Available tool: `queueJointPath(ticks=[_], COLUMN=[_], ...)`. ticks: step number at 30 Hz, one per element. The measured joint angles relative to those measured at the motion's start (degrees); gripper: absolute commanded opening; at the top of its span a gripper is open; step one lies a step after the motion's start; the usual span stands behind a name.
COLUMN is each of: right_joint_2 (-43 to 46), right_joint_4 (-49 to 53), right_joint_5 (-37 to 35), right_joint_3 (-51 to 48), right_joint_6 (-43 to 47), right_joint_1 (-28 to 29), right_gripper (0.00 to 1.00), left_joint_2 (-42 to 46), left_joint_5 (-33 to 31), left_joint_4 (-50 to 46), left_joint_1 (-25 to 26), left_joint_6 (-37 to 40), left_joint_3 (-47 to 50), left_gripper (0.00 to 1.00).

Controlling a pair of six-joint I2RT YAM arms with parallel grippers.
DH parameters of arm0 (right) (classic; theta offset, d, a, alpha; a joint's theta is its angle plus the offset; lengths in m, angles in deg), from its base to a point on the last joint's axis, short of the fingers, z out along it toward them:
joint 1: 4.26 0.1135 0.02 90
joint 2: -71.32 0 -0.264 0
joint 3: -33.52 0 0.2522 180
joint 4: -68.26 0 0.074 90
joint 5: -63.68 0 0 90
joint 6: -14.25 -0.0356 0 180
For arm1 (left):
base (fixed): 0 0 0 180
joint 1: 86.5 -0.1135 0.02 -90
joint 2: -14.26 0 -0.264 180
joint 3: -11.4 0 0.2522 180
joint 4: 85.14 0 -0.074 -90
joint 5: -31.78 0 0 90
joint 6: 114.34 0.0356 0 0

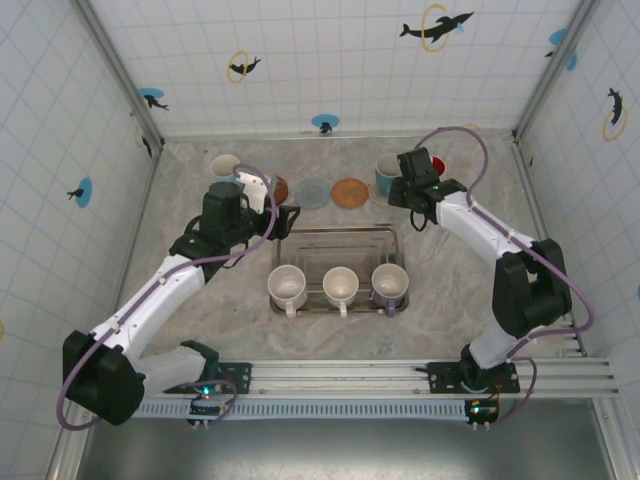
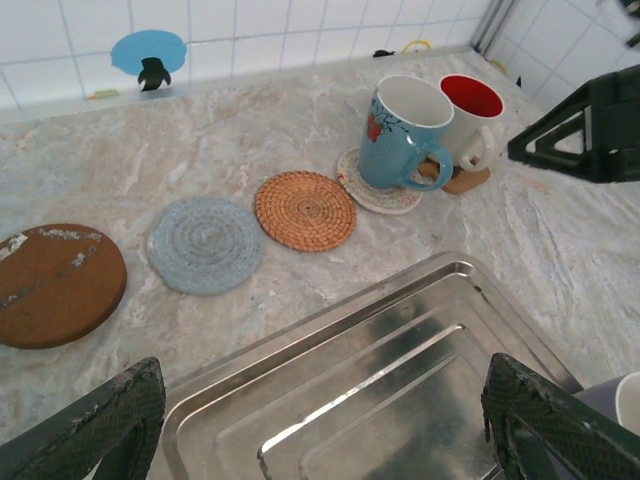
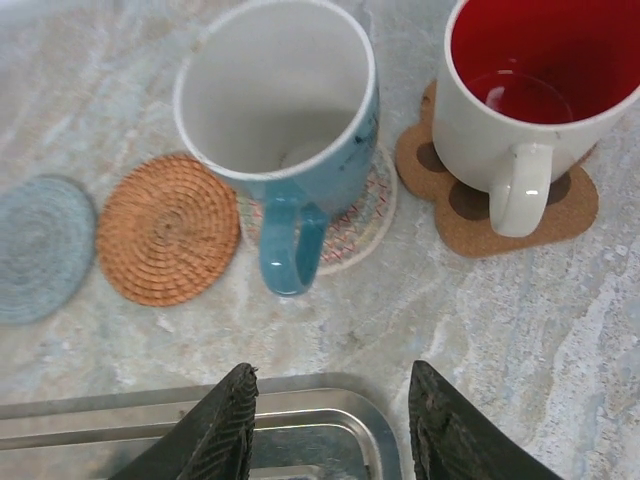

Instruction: Place the cup by the coaster

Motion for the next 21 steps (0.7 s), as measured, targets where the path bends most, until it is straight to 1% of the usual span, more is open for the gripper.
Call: queueJointPath(ticks=[5, 8, 12, 15, 18, 21], right_joint_2=[6.5, 9.8, 12.3, 14.4, 16.1, 17.2], right_joint_4=[-6.9, -10.9, -15.0, -17.5, -18.9, -20.3], right_joint_5=[2.2, 3.2, 4.0, 4.7, 4.9, 5.4], right_joint_3=[-4.0, -6.4, -9.5, -13.8, -17.6, -19.3], right_joint_6=[-4.1, -6.4, -8.1, -9.0, -9.5, -9.9], right_joint_1=[0.4, 0.5, 0.6, 0.6, 0.6, 0.6], right_gripper=[0.48, 0.49, 0.49, 0.50, 0.50, 0.51], left_joint_2=[-0.2, -0.2, -0.1, -0.1, -0.1, 0.2], left_joint_5=[-0.7, -1.4, -2.5, -3.5, -5.0, -7.4], left_joint_4=[-0.4, -0.6, -1.2, -2.3, -3.9, -6.6], left_joint_1=[0.0, 0.0, 0.0, 0.0, 0.0, 0.0], left_joint_6=[-1.5, -2.9, -4.6, -6.0, -7.6, -9.6], left_joint_3=[-0.6, -1.1, -1.1, -1.4, -2.0, -3.2], left_gripper=[0.82, 0.82, 0.82, 0.81, 0.79, 0.77])
